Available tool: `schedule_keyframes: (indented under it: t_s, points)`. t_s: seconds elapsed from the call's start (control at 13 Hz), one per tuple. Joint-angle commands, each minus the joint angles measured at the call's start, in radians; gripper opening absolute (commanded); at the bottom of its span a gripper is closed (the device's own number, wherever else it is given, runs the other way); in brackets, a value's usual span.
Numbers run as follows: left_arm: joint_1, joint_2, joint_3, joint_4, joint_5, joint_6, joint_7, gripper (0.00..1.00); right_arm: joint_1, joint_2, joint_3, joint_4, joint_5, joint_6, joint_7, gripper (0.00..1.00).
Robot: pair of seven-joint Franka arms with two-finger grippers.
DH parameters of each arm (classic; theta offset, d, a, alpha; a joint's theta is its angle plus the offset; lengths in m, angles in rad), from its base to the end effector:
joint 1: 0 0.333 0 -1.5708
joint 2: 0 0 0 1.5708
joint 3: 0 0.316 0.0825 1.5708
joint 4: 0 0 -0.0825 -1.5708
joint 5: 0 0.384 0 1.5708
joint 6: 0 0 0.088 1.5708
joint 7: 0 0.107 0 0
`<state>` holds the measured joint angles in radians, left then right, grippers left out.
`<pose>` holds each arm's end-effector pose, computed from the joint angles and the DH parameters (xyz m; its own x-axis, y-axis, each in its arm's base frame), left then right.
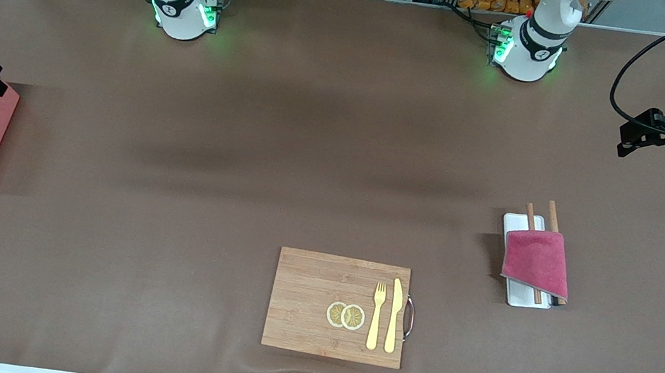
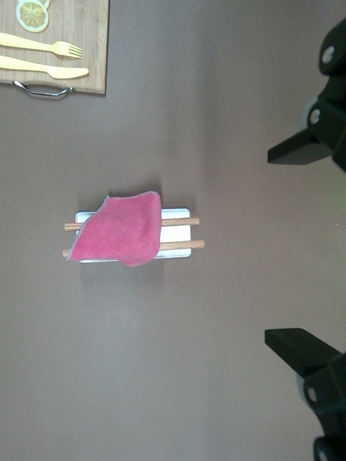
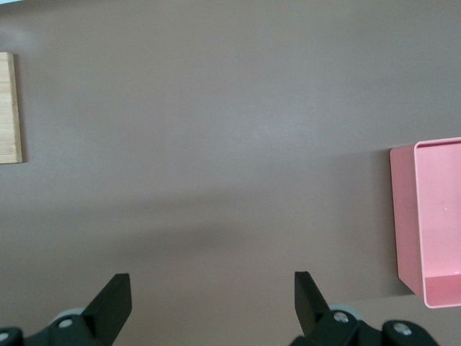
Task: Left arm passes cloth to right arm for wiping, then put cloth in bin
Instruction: 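Reach the left gripper down to the pink cloth on the chopstick holder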
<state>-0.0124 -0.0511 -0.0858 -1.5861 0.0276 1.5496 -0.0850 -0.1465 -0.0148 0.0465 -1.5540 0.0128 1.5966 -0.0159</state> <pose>0.5342 -0.0509 0.6432 0.9998 -0.0126 0.0171 -0.0121 -0.9995 -0.0306 0.5504 -0.0537 0.6430 0.9948 -0.0841 0.0575 -0.0836 -0.9964 -0.0112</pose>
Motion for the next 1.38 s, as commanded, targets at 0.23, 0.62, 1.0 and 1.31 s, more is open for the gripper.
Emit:
schedule_keyframes:
  t_s: [0.23, 0.62, 1.0, 1.31]
  points:
    - [0.002, 0.025, 0.009, 0.043, -0.014, -0.017, -0.016, 1.0, -0.042, 0.007, 0.015, 0.048, 0.003, -0.043, -0.053, 1.0]
    - [0.009, 0.207, 0.009, 0.074, -0.008, 0.051, -0.002, 1.0, -0.031, 0.007, 0.021, 0.058, 0.013, -0.03, -0.053, 1.0]
    - [0.023, 0.371, 0.009, 0.054, -0.002, 0.222, -0.018, 1.0, -0.035, 0.004, 0.018, 0.052, -0.004, -0.155, -0.053, 1.0]
    - [0.041, 0.407, 0.011, -0.057, -0.002, 0.389, -0.019, 1.0, -0.027, 0.004, 0.021, 0.055, 0.003, -0.153, -0.042, 1.0]
